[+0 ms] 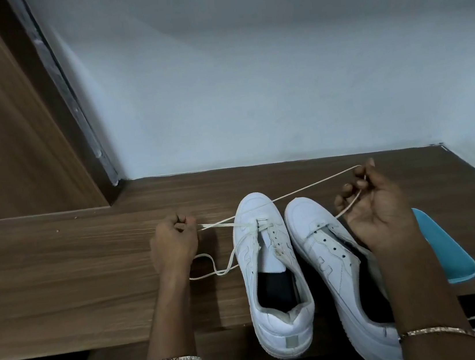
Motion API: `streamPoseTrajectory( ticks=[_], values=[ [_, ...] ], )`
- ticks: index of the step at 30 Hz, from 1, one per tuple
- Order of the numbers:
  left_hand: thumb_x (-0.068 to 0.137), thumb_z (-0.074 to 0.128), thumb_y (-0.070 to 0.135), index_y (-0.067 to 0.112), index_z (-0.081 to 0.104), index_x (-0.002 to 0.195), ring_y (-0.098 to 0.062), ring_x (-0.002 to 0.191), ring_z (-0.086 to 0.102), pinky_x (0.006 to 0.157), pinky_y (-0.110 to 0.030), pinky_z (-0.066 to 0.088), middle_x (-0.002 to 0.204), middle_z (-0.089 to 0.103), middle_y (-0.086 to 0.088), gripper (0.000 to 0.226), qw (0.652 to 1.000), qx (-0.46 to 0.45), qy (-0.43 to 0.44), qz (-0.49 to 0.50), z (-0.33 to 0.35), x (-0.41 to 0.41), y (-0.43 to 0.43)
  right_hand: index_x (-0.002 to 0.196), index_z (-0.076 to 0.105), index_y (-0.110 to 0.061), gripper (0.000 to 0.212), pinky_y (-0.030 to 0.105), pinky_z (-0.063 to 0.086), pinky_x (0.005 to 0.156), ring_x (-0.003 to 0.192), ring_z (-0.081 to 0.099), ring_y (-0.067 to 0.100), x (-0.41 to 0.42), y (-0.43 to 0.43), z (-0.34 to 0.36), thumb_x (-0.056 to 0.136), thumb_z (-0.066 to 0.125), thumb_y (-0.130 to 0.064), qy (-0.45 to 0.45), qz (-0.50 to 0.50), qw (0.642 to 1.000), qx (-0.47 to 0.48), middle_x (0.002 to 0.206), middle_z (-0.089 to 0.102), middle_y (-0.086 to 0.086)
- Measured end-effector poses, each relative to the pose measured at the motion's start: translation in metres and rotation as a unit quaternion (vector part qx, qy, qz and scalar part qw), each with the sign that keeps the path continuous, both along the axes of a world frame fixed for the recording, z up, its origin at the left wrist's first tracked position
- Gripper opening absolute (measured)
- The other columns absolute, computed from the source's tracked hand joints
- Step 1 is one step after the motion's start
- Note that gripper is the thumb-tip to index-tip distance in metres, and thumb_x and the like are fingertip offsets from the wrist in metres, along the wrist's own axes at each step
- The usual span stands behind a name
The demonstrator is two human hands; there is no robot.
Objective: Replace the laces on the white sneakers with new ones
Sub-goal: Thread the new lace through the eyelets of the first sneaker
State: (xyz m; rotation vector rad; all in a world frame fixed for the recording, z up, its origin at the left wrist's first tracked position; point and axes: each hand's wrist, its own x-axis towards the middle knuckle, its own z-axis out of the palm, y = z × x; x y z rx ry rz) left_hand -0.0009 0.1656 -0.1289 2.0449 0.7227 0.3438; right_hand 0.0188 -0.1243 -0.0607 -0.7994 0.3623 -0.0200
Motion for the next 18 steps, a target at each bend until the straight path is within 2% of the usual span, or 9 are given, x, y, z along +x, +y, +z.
streamPoseTrajectory(
  ticks=[3, 5, 7, 9, 10, 11, 13, 15, 18],
  values=[
    [0.091, 0.046, 0.028, 0.022, 0.074, 0.092, -0.025, 0.096, 0.061, 0.077, -0.032, 0.043, 0.095, 0.07, 0.001, 0.028, 0.996, 0.068, -0.037, -0.033, 0.007, -0.001, -0.004, 0.075, 0.061, -0.02, 0.028, 0.022, 0.036, 0.061, 0.051, 0.044, 0.007, -0.001, 0.008, 0.002, 0.096, 0.058, -0.038, -0.005, 0.021, 0.999, -0.028, 0.052, 0.046, -0.01],
    [0.082, 0.04, 0.026, 0.026, 0.075, 0.093, -0.022, 0.097, 0.06, 0.084, -0.039, 0.047, 0.102, 0.066, 0.002, 0.036, 0.984, 0.111, -0.115, -0.079, 0.016, -0.002, -0.011, 0.077, 0.065, -0.015, 0.026, 0.021, 0.037, 0.055, 0.051, 0.041, 0.008, -0.005, 0.019, 0.006, 0.093, 0.063, -0.035, -0.008, 0.068, 0.991, -0.113, 0.051, 0.047, -0.008],
    [0.081, 0.046, 0.021, 0.026, 0.075, 0.095, -0.013, 0.093, 0.063, 0.081, -0.036, 0.051, 0.103, 0.069, 0.007, 0.032, 0.962, 0.064, -0.202, -0.175, 0.031, -0.001, -0.023, 0.078, 0.068, -0.009, 0.028, 0.022, 0.035, 0.051, 0.049, 0.041, 0.009, -0.013, 0.033, 0.009, 0.092, 0.065, -0.033, -0.031, 0.126, 0.964, -0.23, 0.049, 0.046, -0.007],
    [0.087, 0.053, 0.023, 0.028, 0.073, 0.107, 0.0, 0.094, 0.064, 0.078, -0.024, 0.051, 0.109, 0.072, 0.014, 0.028, 0.929, -0.005, -0.216, -0.3, 0.05, -0.006, -0.039, 0.08, 0.071, -0.005, 0.032, 0.022, 0.033, 0.05, 0.048, 0.042, 0.011, -0.021, 0.048, 0.012, 0.093, 0.066, -0.034, -0.071, 0.182, 0.926, -0.322, 0.05, 0.047, -0.004],
    [0.09, 0.055, 0.026, 0.027, 0.071, 0.114, 0.001, 0.101, 0.064, 0.083, -0.02, 0.05, 0.112, 0.071, 0.015, 0.029, 0.912, -0.029, -0.204, -0.356, 0.055, -0.007, -0.044, 0.079, 0.072, -0.005, 0.033, 0.022, 0.032, 0.049, 0.048, 0.042, 0.011, -0.024, 0.055, 0.012, 0.094, 0.065, -0.035, -0.086, 0.205, 0.91, -0.35, 0.051, 0.047, -0.002],
    [0.094, 0.056, 0.029, 0.025, 0.069, 0.12, -0.001, 0.107, 0.064, 0.091, -0.021, 0.049, 0.113, 0.071, 0.013, 0.03, 0.894, -0.045, -0.194, -0.402, 0.059, -0.008, -0.049, 0.079, 0.072, -0.004, 0.035, 0.022, 0.033, 0.048, 0.047, 0.043, 0.012, -0.027, 0.06, 0.012, 0.094, 0.065, -0.035, -0.094, 0.227, 0.897, -0.367, 0.052, 0.048, 0.0],
    [0.098, 0.054, 0.031, 0.023, 0.066, 0.125, -0.015, 0.107, 0.067, 0.097, -0.037, 0.051, 0.106, 0.073, 0.002, 0.03, 0.871, -0.073, -0.182, -0.45, 0.059, -0.008, -0.053, 0.081, 0.071, 0.001, 0.04, 0.023, 0.033, 0.049, 0.047, 0.044, 0.012, -0.029, 0.068, 0.011, 0.095, 0.064, -0.036, -0.108, 0.257, 0.88, -0.384, 0.053, 0.05, 0.003],
    [0.101, 0.053, 0.033, 0.021, 0.066, 0.123, -0.023, 0.096, 0.07, 0.088, -0.046, 0.055, 0.096, 0.072, -0.007, 0.028, 0.864, -0.106, -0.167, -0.463, 0.058, -0.008, -0.053, 0.082, 0.071, 0.003, 0.043, 0.024, 0.034, 0.049, 0.047, 0.046, 0.013, -0.03, 0.071, 0.011, 0.096, 0.064, -0.037, -0.116, 0.268, 0.874, -0.388, 0.054, 0.051, 0.004],
    [0.101, 0.056, 0.027, 0.016, 0.071, 0.111, -0.004, 0.076, 0.065, 0.067, -0.025, 0.05, 0.086, 0.072, -0.001, 0.02, 0.873, -0.11, -0.147, -0.453, 0.057, -0.008, -0.046, 0.079, 0.07, 0.0, 0.044, 0.022, 0.036, 0.049, 0.047, 0.046, 0.012, -0.029, 0.068, 0.01, 0.094, 0.064, -0.041, -0.108, 0.268, 0.872, -0.396, 0.054, 0.05, 0.003]
  ],
)
